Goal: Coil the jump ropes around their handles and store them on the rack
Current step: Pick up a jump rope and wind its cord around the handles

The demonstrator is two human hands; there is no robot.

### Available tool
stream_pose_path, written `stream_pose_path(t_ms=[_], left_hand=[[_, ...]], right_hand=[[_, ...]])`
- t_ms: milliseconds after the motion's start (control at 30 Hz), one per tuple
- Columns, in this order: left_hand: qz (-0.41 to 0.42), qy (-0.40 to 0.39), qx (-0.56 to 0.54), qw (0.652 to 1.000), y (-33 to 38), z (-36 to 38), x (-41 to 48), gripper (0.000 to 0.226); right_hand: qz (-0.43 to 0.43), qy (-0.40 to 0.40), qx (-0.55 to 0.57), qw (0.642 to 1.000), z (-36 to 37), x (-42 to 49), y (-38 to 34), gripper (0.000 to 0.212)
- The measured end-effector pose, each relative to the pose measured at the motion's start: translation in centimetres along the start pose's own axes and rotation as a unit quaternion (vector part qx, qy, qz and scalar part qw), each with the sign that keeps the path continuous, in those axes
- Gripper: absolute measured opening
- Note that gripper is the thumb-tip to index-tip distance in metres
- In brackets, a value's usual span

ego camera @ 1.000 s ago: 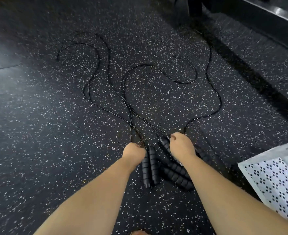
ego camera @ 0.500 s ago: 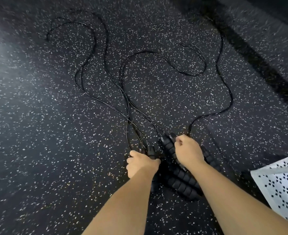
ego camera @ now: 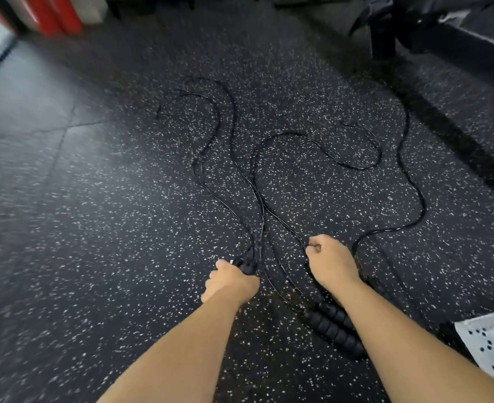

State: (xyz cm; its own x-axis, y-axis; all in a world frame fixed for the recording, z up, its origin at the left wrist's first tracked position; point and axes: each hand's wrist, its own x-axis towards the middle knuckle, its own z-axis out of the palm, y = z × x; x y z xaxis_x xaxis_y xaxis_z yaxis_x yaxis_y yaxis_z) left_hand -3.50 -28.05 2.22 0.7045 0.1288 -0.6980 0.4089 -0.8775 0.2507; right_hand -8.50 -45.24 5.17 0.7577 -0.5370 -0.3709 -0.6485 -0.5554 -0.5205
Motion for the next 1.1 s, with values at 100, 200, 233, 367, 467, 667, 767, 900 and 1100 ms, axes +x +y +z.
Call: stream_pose_path(t_ms=[100,200,233,367,467,667,767,900,1100], left_hand=[[0.026,0.013,-0.013,1.000,-1.7,-4.3,-2.9,0.059],[0.055,0.030,-0.033,0.997,-3.5,-8.3,-6.1,0.053],[0.067,0.038,-0.035,0.996,-4.1,-9.6,-7.2,0.051],[0.104,0.066,-0.043,0.991,-6.5,-15.0,-12.0,0.047],[0.120,0.077,-0.064,0.988,-8.3,-18.6,-15.4,0.056],[0.172,0.048,-0.156,0.972,-11.7,-24.3,-21.0,0.060],[0.213,-0.046,-0.234,0.947,-13.7,-25.7,-23.2,0.066],[0.238,-0.111,-0.377,0.888,-14.9,-26.4,-24.4,0.039],[0.208,-0.115,-0.668,0.705,-15.4,-29.3,-23.8,0.023]], right_hand=[[-0.045,-0.001,0.010,0.999,-1.5,-2.7,-3.8,0.031],[-0.095,-0.013,0.020,0.995,-2.9,-5.7,-7.2,0.028],[-0.107,-0.021,0.028,0.994,-3.4,-6.7,-8.3,0.026],[-0.153,-0.038,0.043,0.987,-4.5,-11.1,-12.4,0.029],[-0.172,-0.041,0.038,0.984,-5.2,-14.5,-15.3,0.029],[-0.217,-0.037,0.005,0.975,-5.7,-20.5,-20.1,0.047],[-0.267,-0.053,0.040,0.961,-4.8,-22.7,-21.8,0.058],[-0.298,-0.058,0.115,0.946,-3.6,-23.6,-23.0,0.017],[-0.247,-0.088,0.064,0.963,-2.7,-21.4,-21.6,0.021]])
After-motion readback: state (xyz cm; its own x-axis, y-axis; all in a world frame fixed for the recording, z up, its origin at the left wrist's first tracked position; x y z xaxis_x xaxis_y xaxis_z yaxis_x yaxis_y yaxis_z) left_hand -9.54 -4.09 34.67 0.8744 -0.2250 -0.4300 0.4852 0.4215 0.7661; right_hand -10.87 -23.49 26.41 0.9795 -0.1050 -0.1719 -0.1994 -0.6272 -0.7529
